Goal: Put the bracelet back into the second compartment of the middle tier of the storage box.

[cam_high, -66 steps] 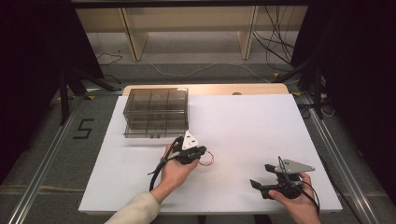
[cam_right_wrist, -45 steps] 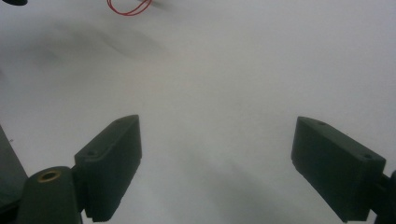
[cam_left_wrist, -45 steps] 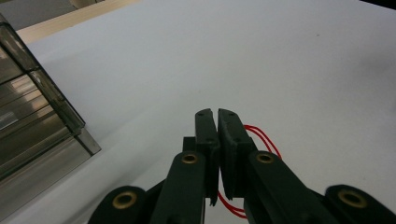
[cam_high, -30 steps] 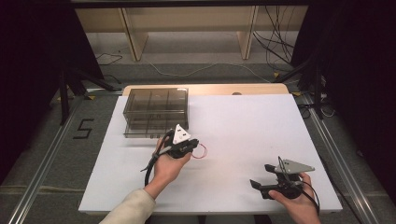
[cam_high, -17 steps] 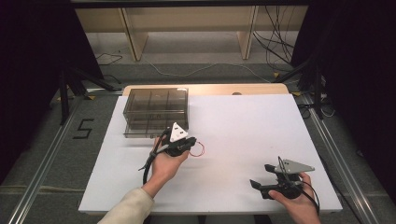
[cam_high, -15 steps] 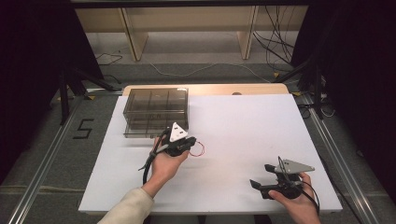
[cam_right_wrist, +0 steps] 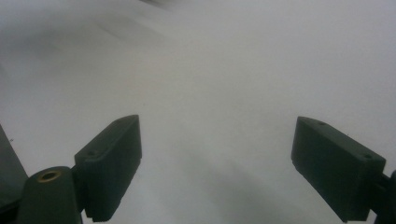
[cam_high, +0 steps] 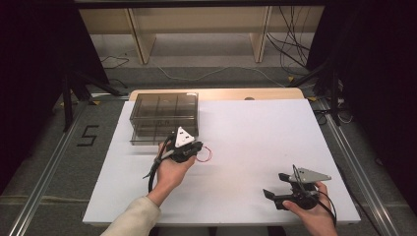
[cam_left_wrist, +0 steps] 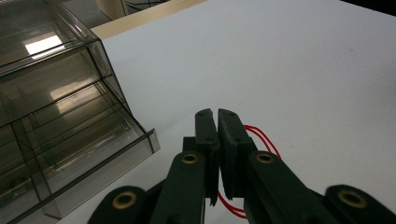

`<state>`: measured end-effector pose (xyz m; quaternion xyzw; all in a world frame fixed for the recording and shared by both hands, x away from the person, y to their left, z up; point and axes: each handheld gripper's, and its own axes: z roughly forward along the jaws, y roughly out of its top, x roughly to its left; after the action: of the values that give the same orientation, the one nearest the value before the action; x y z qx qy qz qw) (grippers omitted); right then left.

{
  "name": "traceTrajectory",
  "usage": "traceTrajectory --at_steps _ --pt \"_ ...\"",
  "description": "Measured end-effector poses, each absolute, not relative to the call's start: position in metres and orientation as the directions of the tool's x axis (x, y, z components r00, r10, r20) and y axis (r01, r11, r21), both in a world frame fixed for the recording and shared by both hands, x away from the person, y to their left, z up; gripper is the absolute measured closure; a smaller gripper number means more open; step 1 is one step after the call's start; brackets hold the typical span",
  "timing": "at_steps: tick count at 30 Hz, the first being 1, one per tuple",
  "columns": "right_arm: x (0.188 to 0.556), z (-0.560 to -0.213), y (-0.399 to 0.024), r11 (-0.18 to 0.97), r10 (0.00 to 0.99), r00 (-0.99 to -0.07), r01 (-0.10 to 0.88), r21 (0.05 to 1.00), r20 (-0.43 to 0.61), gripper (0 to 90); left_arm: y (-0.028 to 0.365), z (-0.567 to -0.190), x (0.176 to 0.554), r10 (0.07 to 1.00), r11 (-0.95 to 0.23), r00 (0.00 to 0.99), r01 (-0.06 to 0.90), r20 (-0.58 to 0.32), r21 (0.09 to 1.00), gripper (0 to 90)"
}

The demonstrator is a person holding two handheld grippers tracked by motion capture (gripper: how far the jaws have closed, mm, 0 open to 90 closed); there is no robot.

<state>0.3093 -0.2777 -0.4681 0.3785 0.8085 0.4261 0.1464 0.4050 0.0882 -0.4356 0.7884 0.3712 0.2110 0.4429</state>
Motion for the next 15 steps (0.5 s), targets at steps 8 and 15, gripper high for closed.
traceTrajectory --at_steps 8,15 --pt "0.3097 -0.4683 -0.2776 0.352 0.733 -0.675 0.481 0.803 0.083 17.0 0.0932 -0.4340 0.4067 0.781 -0.323 0.625 0.402 0.001 0.857 87.0" --pt "0.3096 -0.4683 -0.2776 0.350 0.736 -0.672 0.487 0.800 0.087 17.0 0.0978 -0.4316 0.4085 0.791 -0.312 0.612 0.404 0.000 0.860 87.0"
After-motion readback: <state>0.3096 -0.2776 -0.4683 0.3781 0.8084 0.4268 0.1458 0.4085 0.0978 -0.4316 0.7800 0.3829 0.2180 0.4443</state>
